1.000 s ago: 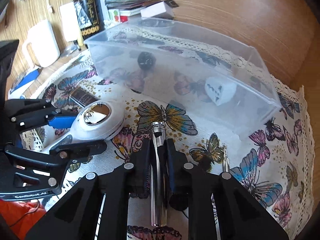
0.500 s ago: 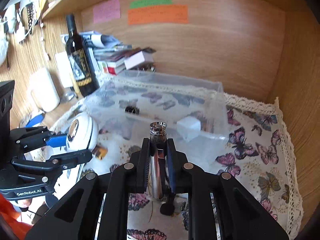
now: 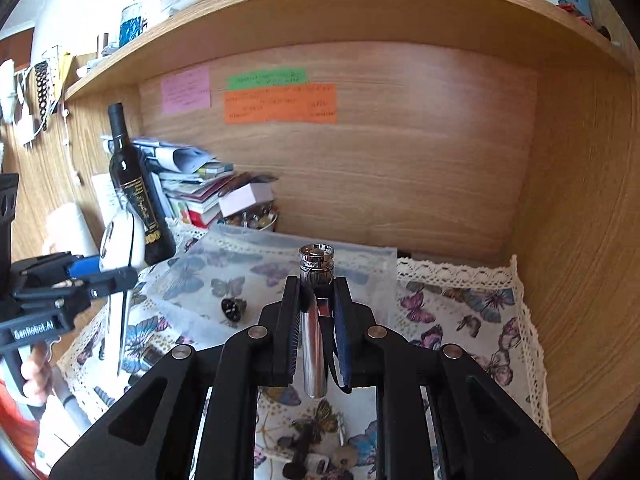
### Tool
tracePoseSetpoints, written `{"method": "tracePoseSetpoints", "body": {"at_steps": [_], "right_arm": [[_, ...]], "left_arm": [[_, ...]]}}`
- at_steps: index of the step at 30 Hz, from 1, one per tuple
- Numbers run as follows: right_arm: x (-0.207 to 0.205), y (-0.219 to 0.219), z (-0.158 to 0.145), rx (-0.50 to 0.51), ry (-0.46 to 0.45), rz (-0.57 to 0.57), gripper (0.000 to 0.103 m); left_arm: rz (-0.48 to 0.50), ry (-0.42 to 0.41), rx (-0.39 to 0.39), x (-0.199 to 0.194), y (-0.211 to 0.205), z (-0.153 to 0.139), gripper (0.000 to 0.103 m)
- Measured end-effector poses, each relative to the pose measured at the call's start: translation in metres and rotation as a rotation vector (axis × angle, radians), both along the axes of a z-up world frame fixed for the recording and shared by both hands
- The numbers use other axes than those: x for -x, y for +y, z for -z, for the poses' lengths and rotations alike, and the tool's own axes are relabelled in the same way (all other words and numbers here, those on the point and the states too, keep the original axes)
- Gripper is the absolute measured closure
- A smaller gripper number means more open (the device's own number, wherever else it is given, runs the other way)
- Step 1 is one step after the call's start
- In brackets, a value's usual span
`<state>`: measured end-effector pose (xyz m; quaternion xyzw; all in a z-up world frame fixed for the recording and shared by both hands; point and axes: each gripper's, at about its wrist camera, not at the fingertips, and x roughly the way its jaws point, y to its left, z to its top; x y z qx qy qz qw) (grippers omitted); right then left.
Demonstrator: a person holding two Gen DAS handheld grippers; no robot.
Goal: Organize rigid objects
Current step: 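Lower the white device into the box while the right tool places the silver tube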
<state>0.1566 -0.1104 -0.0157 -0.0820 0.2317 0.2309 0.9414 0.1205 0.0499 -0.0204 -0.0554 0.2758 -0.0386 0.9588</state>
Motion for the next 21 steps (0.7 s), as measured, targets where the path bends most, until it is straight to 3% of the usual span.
{"method": "tracePoseSetpoints", "body": {"at_steps": [12, 21], "right_arm": [[-0.024, 0.013, 0.000, 0.022, -0.019, 0.021, 0.089], [-0.044, 0.036, 0.015, 0.056, 0.010, -0.018, 0.089]], "left_arm": [[-0.052, -0.057, -0.098, -0.051, 0.018, -0.024, 0.066], [-0.048, -0.037, -0.212, -0.091, 0.009, 0.001, 0.066]]}}
